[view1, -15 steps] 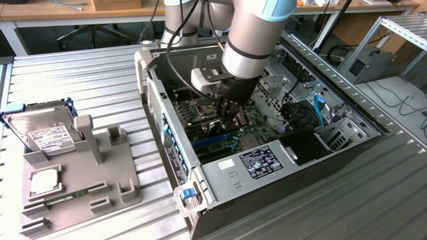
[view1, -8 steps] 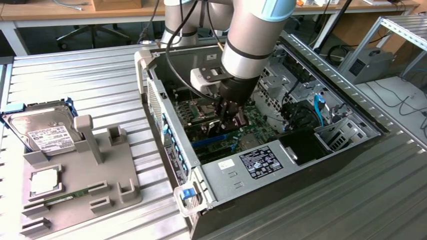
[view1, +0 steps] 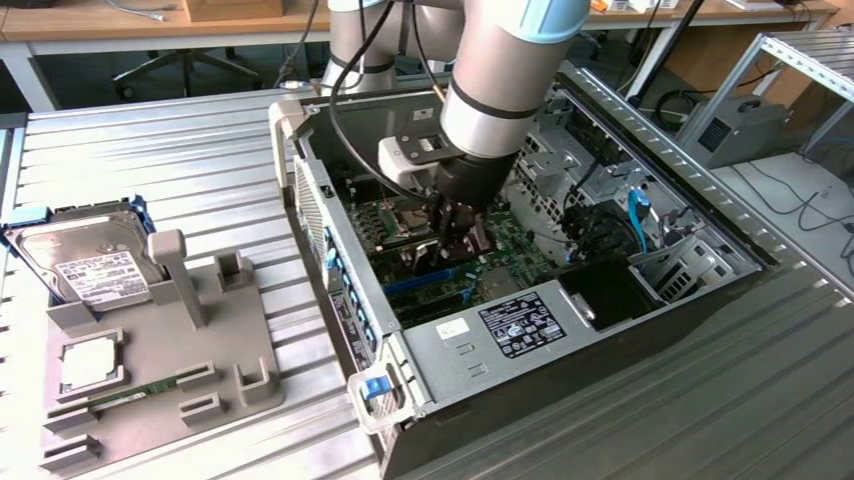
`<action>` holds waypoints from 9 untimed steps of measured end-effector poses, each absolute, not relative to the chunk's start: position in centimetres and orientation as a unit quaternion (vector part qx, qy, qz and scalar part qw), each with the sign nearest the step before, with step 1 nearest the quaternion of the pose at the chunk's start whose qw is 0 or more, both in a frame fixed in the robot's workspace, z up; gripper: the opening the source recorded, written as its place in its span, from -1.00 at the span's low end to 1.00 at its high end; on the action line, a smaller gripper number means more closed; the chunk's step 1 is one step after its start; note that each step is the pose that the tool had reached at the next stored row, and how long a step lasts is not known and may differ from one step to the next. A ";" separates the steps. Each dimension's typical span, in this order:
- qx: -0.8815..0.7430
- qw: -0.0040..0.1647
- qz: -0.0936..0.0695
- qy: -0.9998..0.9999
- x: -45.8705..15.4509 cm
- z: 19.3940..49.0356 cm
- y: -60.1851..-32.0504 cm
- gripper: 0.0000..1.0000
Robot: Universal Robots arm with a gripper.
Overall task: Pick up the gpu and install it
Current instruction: 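Insert the gpu into the slot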
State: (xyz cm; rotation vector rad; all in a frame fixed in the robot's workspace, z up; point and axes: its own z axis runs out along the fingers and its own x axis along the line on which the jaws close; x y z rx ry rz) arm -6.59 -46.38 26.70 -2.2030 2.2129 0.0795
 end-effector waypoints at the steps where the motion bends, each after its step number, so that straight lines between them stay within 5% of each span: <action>1: -0.705 0.009 0.025 0.708 -6.6 26.7 -46.4 -0.45; 9: -0.705 0.009 0.025 0.708 -6.8 26.6 -46.4 -0.45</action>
